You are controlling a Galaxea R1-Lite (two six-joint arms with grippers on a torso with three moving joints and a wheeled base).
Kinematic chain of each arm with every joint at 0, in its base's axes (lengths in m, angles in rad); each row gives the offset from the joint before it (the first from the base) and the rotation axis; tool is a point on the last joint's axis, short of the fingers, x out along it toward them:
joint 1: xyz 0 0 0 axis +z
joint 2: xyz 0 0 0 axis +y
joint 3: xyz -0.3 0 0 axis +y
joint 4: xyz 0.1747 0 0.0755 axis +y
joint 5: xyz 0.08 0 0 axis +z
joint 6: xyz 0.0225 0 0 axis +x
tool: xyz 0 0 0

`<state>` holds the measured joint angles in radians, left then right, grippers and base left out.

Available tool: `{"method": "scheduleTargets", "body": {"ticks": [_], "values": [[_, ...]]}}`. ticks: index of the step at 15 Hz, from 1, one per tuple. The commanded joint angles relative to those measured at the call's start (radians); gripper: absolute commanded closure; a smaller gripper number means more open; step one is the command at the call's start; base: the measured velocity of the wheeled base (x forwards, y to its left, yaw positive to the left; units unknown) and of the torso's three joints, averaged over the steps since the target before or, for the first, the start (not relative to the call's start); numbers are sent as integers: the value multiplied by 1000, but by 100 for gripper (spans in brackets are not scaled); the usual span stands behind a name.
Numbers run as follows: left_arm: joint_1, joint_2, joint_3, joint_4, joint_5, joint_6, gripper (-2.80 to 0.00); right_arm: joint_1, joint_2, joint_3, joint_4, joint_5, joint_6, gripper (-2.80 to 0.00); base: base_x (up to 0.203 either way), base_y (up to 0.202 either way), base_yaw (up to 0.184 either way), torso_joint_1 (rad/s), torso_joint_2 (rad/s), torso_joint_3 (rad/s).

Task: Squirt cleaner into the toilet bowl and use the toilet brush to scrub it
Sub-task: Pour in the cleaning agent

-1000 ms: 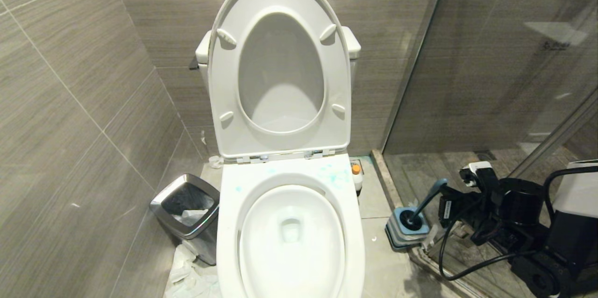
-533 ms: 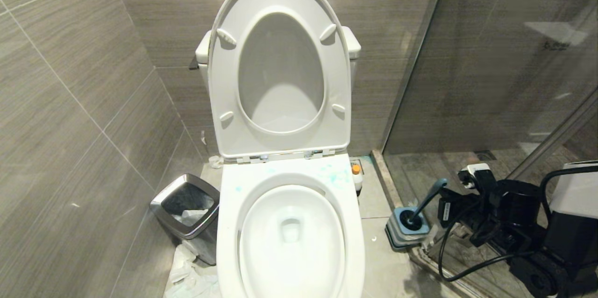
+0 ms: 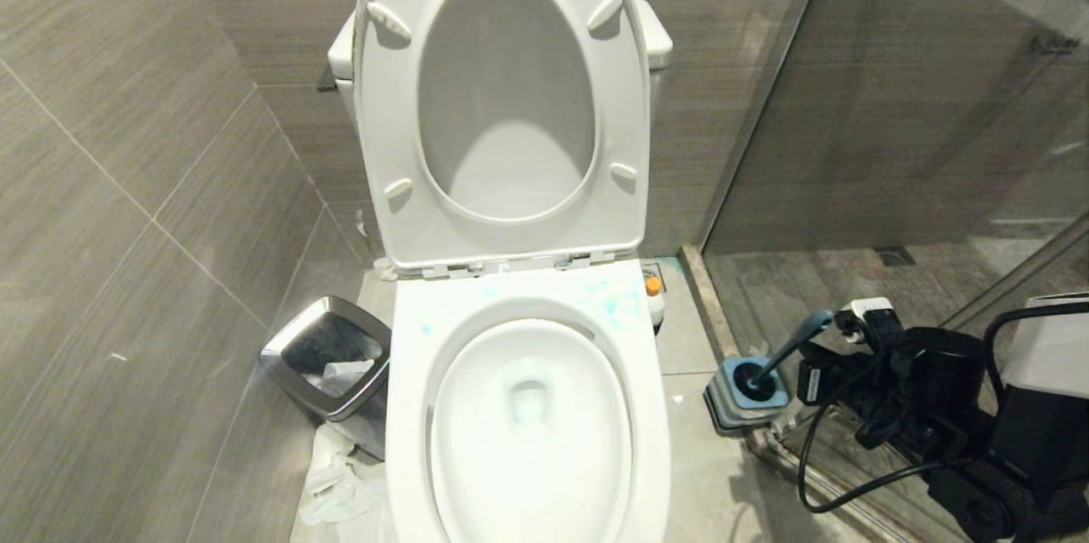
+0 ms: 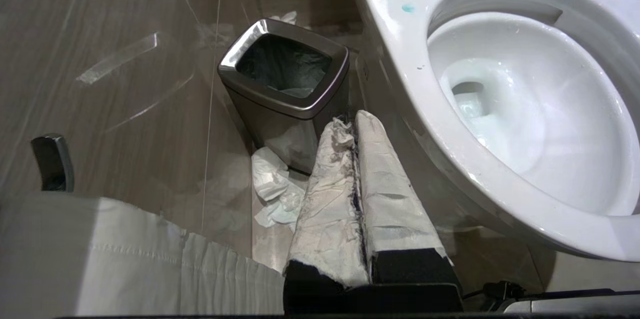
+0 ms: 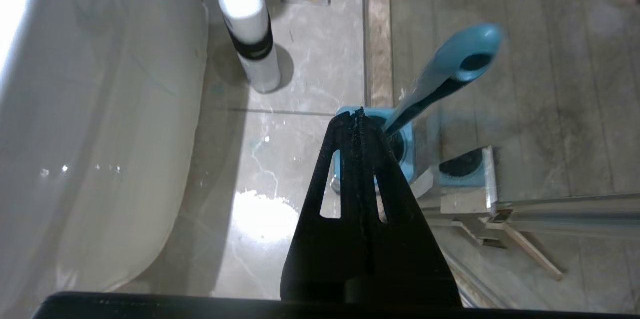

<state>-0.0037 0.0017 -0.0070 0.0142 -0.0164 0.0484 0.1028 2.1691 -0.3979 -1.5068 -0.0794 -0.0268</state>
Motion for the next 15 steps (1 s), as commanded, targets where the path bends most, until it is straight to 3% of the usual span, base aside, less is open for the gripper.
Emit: {"method": "scheduleTargets", "body": {"ticks": [1, 10, 15], "values": [[0, 1, 1, 0, 0, -1, 0, 0, -9, 2, -10, 0, -2, 0, 0, 0, 0, 0, 5, -190], [-1, 1, 1, 0, 0, 1, 0, 4, 25, 4, -10, 3, -2, 0, 0, 0, 0, 2, 2, -103], [1, 1, 1, 0, -2, 8, 0, 56, 57, -1, -10, 1, -4, 0, 0, 0, 0, 2, 3, -190]]}}
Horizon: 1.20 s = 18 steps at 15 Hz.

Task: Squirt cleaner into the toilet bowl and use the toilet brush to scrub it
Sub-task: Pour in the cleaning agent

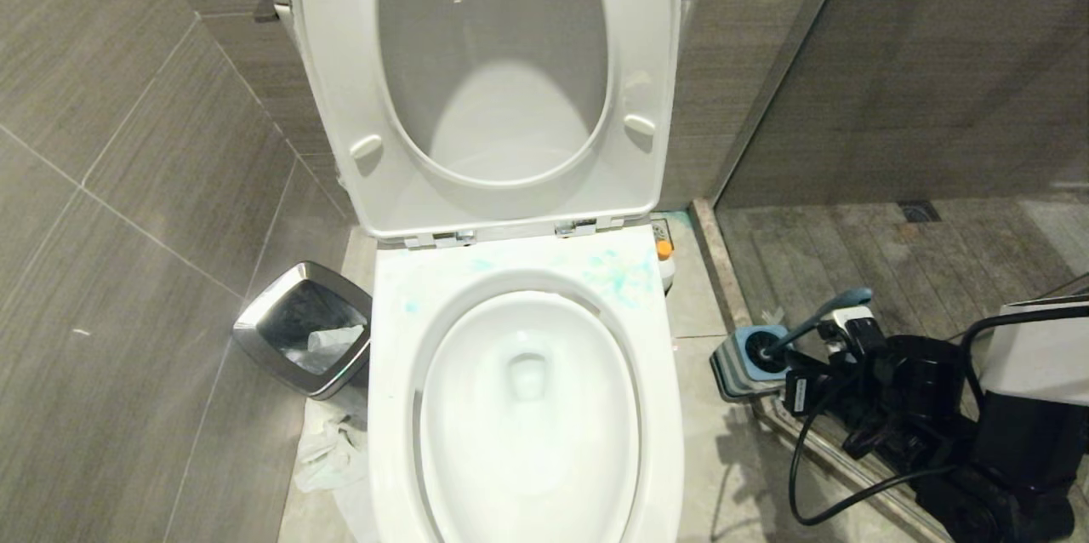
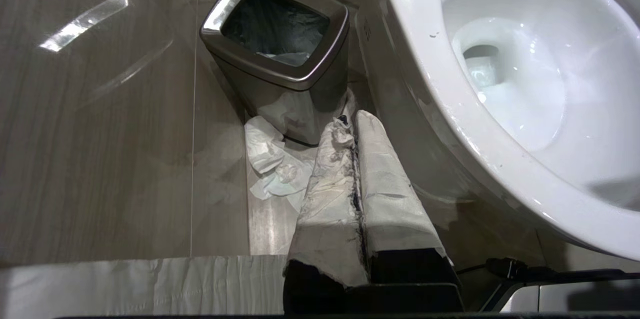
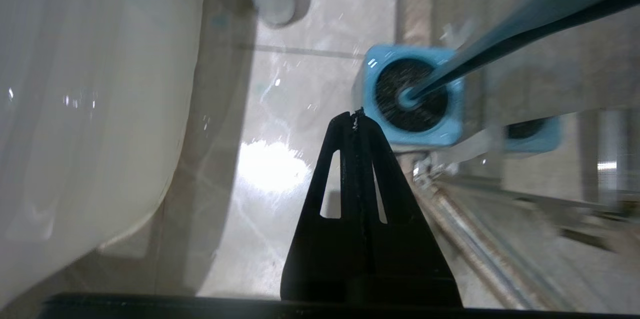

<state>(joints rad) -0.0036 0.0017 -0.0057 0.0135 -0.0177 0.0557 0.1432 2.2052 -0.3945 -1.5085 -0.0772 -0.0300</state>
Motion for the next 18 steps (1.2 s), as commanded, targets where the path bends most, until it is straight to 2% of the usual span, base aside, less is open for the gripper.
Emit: {"method": "scheduleTargets", "body": {"ticks": [1, 13, 18], "values": [[-1, 1, 1, 0, -1, 2, 0, 19, 36, -10, -9, -1, -3, 0, 0, 0, 0, 7, 2, -198], [1, 1, 1, 0, -2, 4, 0, 24, 80, -130, -10, -16, -7, 0, 0, 0, 0, 5, 3, -196], [-1, 1, 1, -1, 1, -7, 0, 62, 80, -170, -10, -17, -19, 0, 0, 0, 0, 3, 2, -108]]}}
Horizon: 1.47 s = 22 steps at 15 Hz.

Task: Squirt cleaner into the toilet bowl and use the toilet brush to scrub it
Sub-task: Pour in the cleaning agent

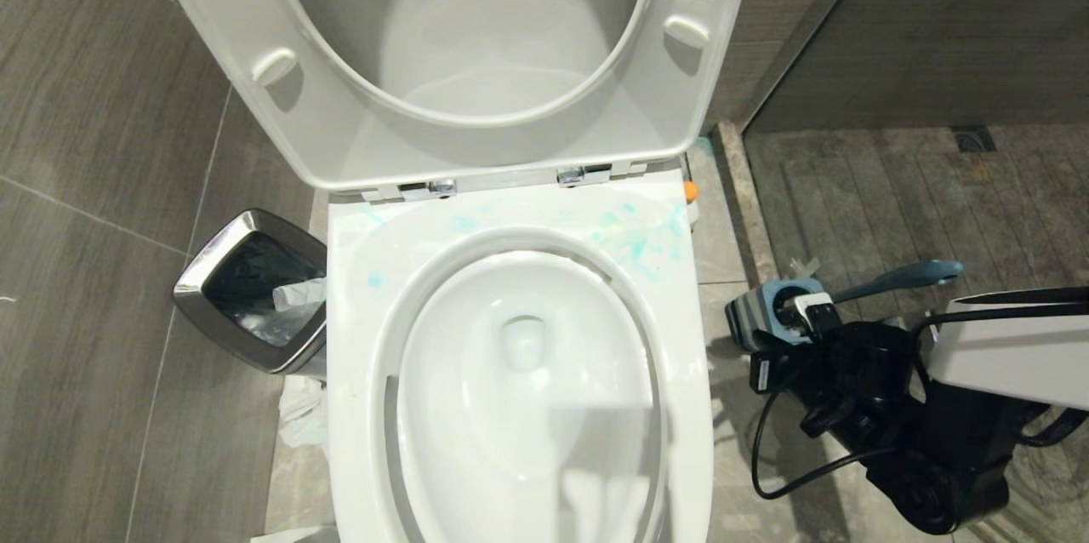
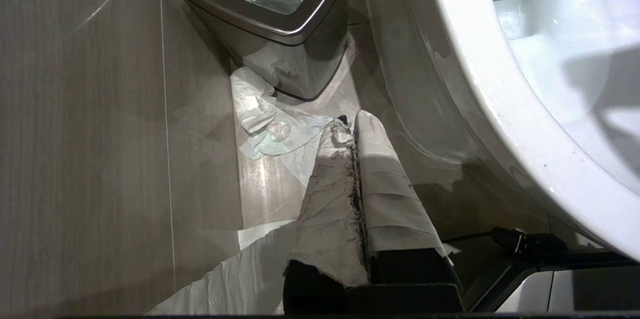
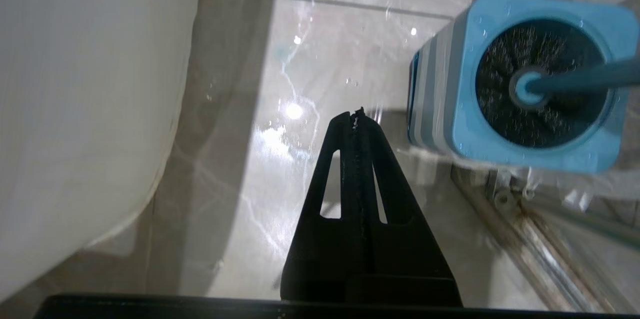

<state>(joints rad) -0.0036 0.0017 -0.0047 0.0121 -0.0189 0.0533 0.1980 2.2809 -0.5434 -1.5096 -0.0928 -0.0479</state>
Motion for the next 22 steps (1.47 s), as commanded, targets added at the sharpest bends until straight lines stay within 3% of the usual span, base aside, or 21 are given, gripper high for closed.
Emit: {"method": "scheduleTargets", "body": {"ticks": [1, 14, 22], "values": [[-1, 1, 0, 0, 4, -3, 0, 10, 7, -41, -8, -4, -1, 0, 0, 0, 0, 0, 0, 0], [1, 1, 2, 0, 5, -7, 0, 11, 17, -63, -8, -7, 25, 0, 0, 0, 0, 1, 0, -65], [-1, 1, 2, 0, 5, -8, 0, -3, -94, 29, -10, -4, 55, 0, 0, 0, 0, 0, 0, 0]]}}
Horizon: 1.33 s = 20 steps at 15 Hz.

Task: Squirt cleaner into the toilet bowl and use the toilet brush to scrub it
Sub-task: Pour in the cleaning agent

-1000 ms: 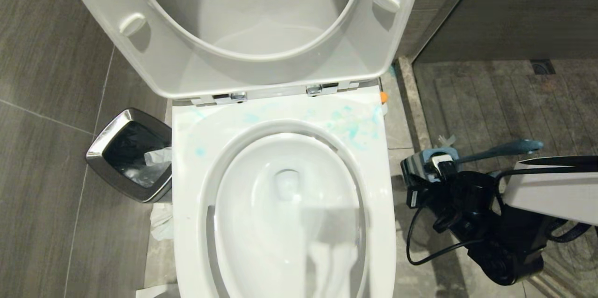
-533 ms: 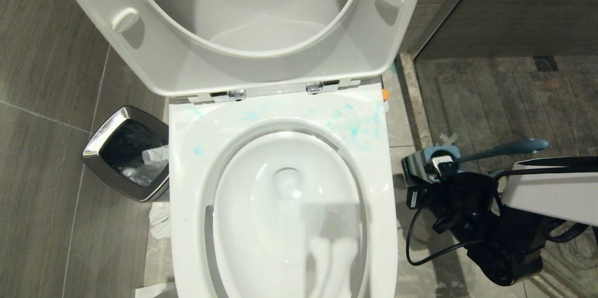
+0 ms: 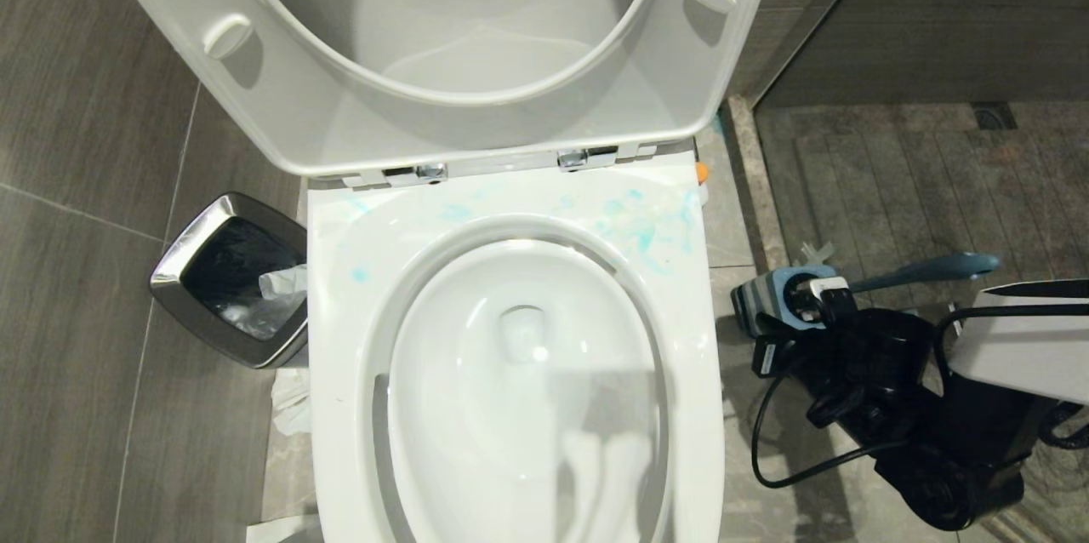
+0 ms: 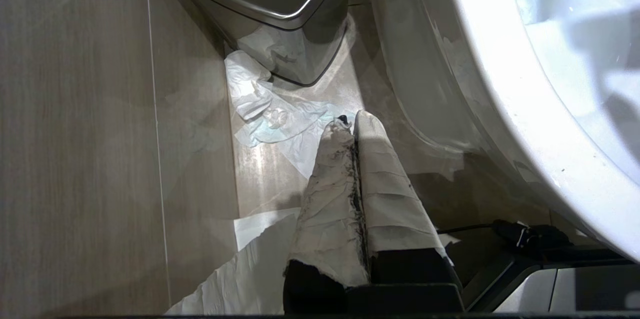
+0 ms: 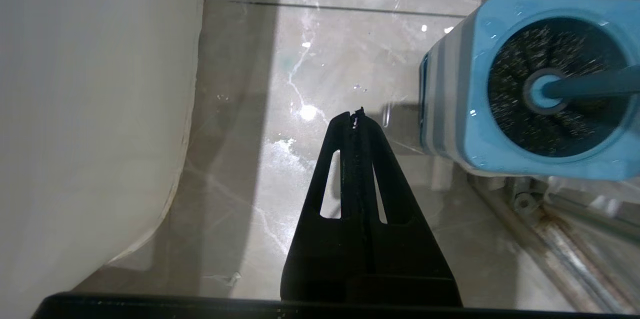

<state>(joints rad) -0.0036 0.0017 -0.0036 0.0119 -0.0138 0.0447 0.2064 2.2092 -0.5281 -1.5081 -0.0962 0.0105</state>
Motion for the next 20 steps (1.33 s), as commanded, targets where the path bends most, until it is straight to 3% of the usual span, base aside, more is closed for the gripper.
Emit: {"method": "scheduleTargets", "body": {"ticks": [1, 5, 7, 13, 14, 20], "values": [[0, 1, -1, 0, 0, 1, 0, -30, -17, 15, -13, 0, 3, 0, 0, 0, 0, 0, 0, 0], [-1, 1, -1, 0, 0, -1, 0, -14, -20, 0, -15, 10, 0, 0, 0, 0, 0, 0, 0, 0], [0, 1, -1, 0, 2, -22, 0, -14, 6, 3, -21, 6, -71, 0, 0, 0, 0, 0, 0, 0], [-1, 1, 0, 0, 2, -26, 0, -15, 17, -14, -18, 33, -130, 0, 0, 0, 0, 0, 0, 0], [-1, 1, -1, 0, 2, -26, 0, -13, 18, -37, -18, 44, -130, -280, 0, 0, 0, 0, 0, 0], [0, 1, -1, 0, 2, -26, 0, 4, 30, -98, -15, 53, -138, -280, 0, 0, 0, 0, 0, 0]]}}
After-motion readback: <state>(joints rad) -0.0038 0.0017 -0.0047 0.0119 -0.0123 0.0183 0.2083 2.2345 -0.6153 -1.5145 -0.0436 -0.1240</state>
